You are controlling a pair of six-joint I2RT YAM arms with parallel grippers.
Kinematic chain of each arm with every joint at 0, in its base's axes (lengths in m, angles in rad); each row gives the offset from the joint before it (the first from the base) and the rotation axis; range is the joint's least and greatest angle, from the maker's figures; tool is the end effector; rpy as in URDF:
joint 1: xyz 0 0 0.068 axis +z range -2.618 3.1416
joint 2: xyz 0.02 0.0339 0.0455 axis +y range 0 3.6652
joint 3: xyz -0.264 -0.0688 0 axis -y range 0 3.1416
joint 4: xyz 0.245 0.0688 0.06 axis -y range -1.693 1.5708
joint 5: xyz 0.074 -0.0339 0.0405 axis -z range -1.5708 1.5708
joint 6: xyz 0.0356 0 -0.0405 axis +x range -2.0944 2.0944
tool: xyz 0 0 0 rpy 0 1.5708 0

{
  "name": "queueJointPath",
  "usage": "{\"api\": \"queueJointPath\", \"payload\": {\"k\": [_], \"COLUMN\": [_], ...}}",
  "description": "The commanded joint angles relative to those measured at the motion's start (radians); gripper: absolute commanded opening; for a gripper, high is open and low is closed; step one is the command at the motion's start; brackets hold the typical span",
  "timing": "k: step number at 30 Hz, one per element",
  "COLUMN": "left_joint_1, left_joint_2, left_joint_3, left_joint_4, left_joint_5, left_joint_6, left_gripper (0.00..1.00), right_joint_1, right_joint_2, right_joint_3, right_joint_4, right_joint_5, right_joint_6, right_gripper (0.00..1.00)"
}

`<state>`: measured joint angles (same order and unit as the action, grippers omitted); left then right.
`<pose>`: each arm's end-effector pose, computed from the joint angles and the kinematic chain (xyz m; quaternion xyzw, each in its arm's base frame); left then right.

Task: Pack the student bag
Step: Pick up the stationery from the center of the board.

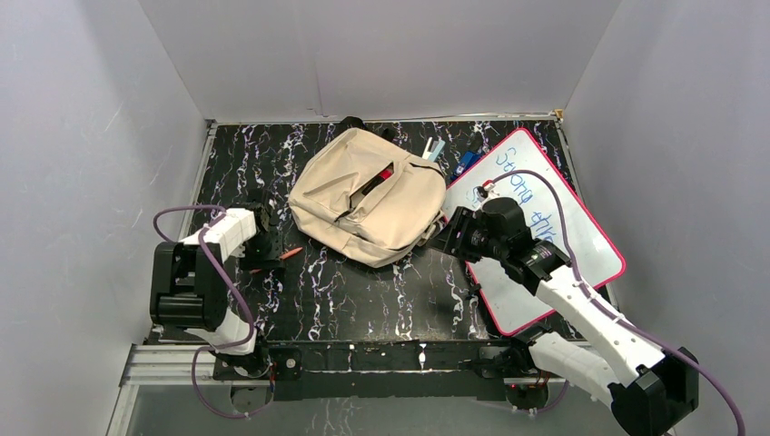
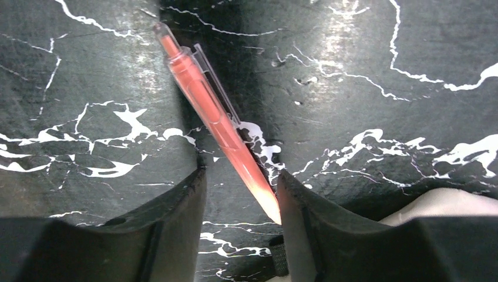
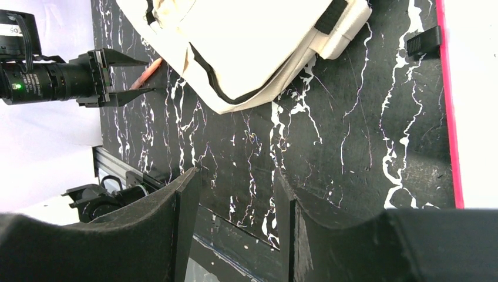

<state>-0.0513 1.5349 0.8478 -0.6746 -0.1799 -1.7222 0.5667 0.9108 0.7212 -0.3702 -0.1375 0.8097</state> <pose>0.2606 -0.0070 0.1617 -0.7409 0.6575 -0.0241 0.1349 0.1683 0.1129 0.2768 0.0728 0.8705 0.3533 0.3350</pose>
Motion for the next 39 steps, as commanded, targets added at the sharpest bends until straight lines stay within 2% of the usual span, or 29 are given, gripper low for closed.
{"api": "queueJointPath", "payload": {"k": [1,7,12,15,18,22,28,32,33,35,36,39], "left_joint_1": [0.015,0.024,0.029,0.031,0.031,0.036,0.039,0.032,0.021,-0.016,-0.073,-0.306], "left_joint_2": [0.077,0.122,0.089,0.007,-0.138,-0.348,-0.599,-0.655,-0.647,-0.612,-0.594,-0.548], "left_joint_3": [0.000,0.008,-0.017,-0.041,-0.084,-0.123,-0.175,-0.183,-0.180,-0.148,-0.121,-0.065], "left_joint_4": [-0.010,-0.007,0.031,0.048,0.100,0.180,0.368,0.572,0.630,0.706,0.707,0.680], "left_joint_5": [-0.022,0.012,0.018,-0.002,-0.038,-0.040,0.168,0.437,0.530,0.619,0.615,0.463], "left_joint_6": [-0.015,0.000,0.031,0.052,0.116,0.299,0.574,0.689,0.719,0.795,0.838,0.947], "left_gripper": [0.41,0.25,0.13,0.07,0.02,0.00,0.00,0.00,0.00,0.00,0.00,0.00], "right_joint_1": [0.002,0.001,0.002,0.001,0.001,0.002,0.002,0.002,0.002,0.002,0.001,0.002], "right_joint_2": [-0.027,-0.036,-0.039,-0.040,-0.044,-0.047,-0.021,0.008,0.014,0.026,0.035,0.069], "right_joint_3": [-0.008,-0.005,-0.008,-0.004,0.003,0.006,0.019,0.037,0.040,0.045,0.048,0.068], "right_joint_4": [0.000,-0.009,-0.013,-0.017,-0.024,-0.015,0.009,0.047,0.065,0.105,0.129,0.205], "right_joint_5": [0.025,0.036,0.036,0.037,0.042,0.038,-0.002,-0.068,-0.088,-0.124,-0.142,-0.185], "right_joint_6": [0.006,0.005,0.007,0.005,0.005,0.006,0.018,0.022,0.022,0.022,0.024,0.028], "right_gripper": [0.57,0.57,0.57,0.57,0.57,0.57,0.58,0.58,0.58,0.58,0.58,0.58]}}
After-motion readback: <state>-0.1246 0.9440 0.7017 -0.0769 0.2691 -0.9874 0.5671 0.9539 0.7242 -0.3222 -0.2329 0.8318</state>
